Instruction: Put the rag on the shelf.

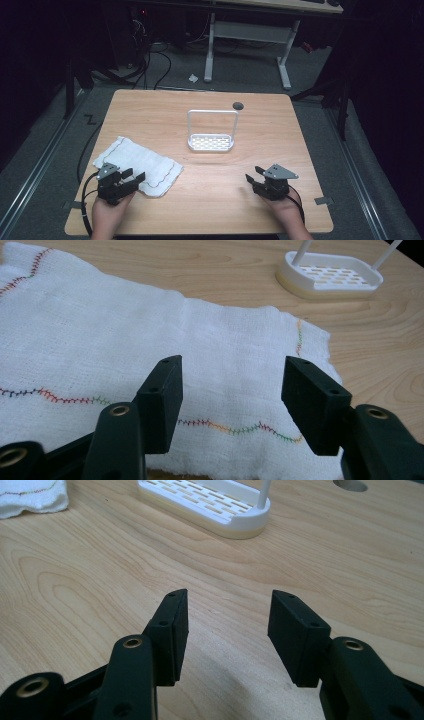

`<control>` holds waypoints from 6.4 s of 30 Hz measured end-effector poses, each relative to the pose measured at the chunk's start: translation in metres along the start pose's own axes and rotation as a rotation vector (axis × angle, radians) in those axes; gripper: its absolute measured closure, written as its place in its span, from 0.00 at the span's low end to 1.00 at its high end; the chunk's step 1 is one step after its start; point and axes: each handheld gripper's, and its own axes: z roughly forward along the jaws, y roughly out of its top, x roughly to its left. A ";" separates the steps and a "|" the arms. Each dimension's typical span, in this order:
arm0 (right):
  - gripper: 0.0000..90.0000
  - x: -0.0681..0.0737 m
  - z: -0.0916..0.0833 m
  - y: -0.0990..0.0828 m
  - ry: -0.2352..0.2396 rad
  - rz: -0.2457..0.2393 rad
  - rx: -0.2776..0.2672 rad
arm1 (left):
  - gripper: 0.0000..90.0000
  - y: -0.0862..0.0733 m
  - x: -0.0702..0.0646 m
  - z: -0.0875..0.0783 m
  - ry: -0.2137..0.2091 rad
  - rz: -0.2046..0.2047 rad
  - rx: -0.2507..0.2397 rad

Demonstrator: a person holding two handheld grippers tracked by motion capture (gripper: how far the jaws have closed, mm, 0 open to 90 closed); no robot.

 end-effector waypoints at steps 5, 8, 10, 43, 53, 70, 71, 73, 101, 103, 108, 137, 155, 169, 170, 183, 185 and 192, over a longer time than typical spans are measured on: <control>0.57 0.001 0.002 -0.001 0.011 0.014 0.014 | 0.45 -0.005 0.007 -0.002 -0.018 -0.056 -0.005; 0.57 0.001 0.002 0.000 0.005 0.009 0.014 | 0.44 -0.005 0.008 -0.002 -0.018 -0.047 0.009; 0.57 0.000 0.003 0.000 0.001 0.023 0.014 | 0.43 -0.005 0.007 -0.004 -0.017 -0.034 0.000; 0.73 0.031 0.019 0.015 0.124 0.056 0.014 | 1.00 -0.027 -0.099 0.033 -0.155 0.254 0.211; 0.98 0.105 0.074 0.059 0.299 -0.080 0.064 | 1.00 -0.030 -0.108 0.034 -0.214 0.288 0.223; 1.00 0.114 0.030 0.018 0.282 -0.057 0.134 | 0.87 -0.028 -0.121 0.026 -0.332 0.325 0.153; 1.00 0.113 0.031 0.022 0.279 -0.058 0.119 | 0.87 -0.026 -0.116 0.024 -0.313 0.308 0.134; 1.00 0.111 0.050 0.045 0.267 -0.079 0.091 | 0.88 -0.023 -0.098 0.026 -0.253 0.259 0.141; 0.98 0.097 0.059 0.040 0.184 -0.038 0.126 | 0.87 -0.001 -0.108 0.055 -0.267 0.353 0.204; 0.99 0.089 0.080 0.045 0.167 -0.034 0.163 | 0.89 0.000 -0.108 0.068 -0.251 0.336 0.248; 0.99 0.082 0.067 0.034 0.179 -0.040 0.164 | 0.90 -0.009 -0.121 0.070 -0.292 0.339 0.233; 0.78 0.059 0.020 0.008 0.164 0.018 0.098 | 0.71 0.022 -0.108 0.118 -0.150 0.258 0.178; 0.63 0.045 0.073 0.036 0.108 0.153 0.147 | 0.92 0.017 -0.100 0.117 -0.251 0.130 0.172; 0.91 0.054 0.076 0.029 0.160 0.152 0.131 | 0.92 0.016 -0.102 0.116 -0.243 0.136 0.170; 0.94 0.054 0.076 0.029 0.160 0.152 0.131 | 0.92 0.016 -0.102 0.116 -0.238 0.139 0.169; 0.96 0.062 0.055 0.038 0.131 0.096 0.005 | 0.92 0.020 -0.101 0.099 -0.270 0.125 0.050; 0.96 0.063 0.054 0.038 0.121 0.093 0.002 | 0.92 0.022 -0.104 0.094 -0.270 0.131 0.034; 0.96 0.065 0.047 0.041 0.107 0.092 -0.036 | 0.92 0.025 -0.106 0.087 -0.279 0.139 0.000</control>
